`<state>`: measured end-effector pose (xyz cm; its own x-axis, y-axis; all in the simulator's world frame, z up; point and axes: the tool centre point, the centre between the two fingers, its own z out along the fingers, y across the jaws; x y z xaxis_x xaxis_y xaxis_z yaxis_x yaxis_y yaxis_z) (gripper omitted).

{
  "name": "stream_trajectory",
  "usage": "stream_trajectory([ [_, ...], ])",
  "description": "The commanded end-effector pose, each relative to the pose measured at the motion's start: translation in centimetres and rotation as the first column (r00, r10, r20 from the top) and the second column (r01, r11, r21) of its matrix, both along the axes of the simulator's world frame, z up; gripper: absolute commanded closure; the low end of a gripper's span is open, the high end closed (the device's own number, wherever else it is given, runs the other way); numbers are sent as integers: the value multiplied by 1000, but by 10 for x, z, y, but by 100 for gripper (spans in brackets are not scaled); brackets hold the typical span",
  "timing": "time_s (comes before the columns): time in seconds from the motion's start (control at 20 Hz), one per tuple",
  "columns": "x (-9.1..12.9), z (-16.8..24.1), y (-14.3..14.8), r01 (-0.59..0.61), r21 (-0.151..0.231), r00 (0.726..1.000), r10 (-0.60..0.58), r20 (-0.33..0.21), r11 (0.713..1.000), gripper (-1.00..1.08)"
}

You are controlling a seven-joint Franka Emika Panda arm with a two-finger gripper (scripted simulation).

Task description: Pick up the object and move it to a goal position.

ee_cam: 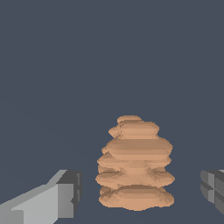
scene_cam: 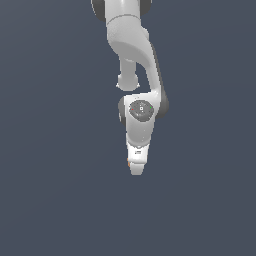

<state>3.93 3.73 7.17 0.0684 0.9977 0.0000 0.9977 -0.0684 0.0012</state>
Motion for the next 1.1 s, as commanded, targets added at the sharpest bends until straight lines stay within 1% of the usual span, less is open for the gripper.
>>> stream_trajectory([
  [0.0,-1,-14,0,-2,0,1000,2,-1,1000,-92],
  [0.2,-1,-30,0,-3,0,1000,3,-1,1000,-92],
  [0.4,0,-33,0,-3,0,1000,3,-1,1000,-92],
  [0.45,0,-33,0,-3,0,1000,3,-1,1000,108],
  [1.05,0,-32,0,-3,0,1000,3,-1,1000,108],
])
